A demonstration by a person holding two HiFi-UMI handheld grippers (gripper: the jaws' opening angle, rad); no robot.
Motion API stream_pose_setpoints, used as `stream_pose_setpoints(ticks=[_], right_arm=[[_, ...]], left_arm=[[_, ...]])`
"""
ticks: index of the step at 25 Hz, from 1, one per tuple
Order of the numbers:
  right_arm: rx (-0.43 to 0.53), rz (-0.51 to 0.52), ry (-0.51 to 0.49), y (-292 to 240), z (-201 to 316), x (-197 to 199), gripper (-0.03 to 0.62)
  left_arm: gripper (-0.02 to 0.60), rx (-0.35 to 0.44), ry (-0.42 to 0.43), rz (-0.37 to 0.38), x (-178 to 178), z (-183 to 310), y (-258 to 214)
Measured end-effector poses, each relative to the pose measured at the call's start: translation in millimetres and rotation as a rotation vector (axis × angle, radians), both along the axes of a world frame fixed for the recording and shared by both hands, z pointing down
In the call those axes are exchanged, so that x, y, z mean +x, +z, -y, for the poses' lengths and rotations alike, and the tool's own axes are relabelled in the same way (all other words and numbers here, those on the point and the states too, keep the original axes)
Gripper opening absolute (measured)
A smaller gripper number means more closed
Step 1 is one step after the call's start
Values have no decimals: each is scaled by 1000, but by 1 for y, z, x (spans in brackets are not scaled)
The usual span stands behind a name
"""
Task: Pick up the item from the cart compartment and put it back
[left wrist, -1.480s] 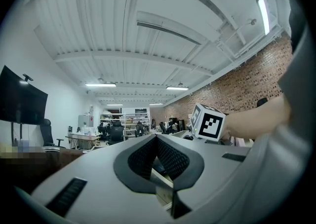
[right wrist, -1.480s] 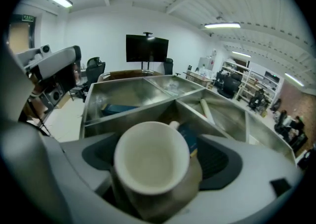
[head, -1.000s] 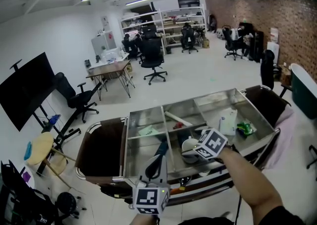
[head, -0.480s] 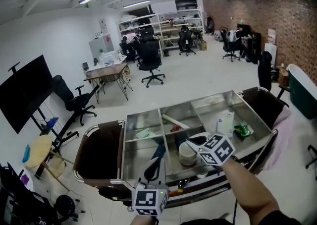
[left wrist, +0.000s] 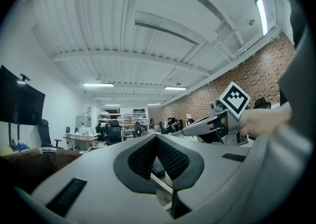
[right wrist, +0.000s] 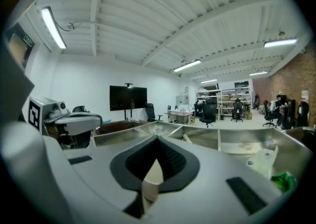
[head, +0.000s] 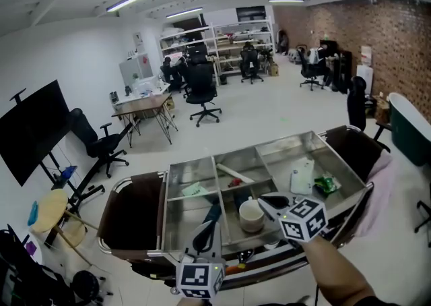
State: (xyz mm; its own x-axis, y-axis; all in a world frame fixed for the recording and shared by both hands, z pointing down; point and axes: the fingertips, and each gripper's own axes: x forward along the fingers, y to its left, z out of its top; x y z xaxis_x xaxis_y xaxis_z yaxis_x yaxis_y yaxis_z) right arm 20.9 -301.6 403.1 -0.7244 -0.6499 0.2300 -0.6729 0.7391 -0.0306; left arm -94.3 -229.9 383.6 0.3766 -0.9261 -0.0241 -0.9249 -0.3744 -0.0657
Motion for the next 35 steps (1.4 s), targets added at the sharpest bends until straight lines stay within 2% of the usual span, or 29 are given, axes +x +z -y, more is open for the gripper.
stream_pose_setpoints(ticks=[8,14,25,35], right_arm=[[118,142,47,-39,-42,25,12],[114,223,100,-41,-54,51,12],[168,261,122,-45,-82,69,12],[140,264,116,-31,-84,69,12]], left_arm=[[0,8,1,4,0,-1,-3],[0,0,14,-5,2,1,1],[0,3,0,5,0,-1,-2],[0,14,3,9,4,-3,-1]])
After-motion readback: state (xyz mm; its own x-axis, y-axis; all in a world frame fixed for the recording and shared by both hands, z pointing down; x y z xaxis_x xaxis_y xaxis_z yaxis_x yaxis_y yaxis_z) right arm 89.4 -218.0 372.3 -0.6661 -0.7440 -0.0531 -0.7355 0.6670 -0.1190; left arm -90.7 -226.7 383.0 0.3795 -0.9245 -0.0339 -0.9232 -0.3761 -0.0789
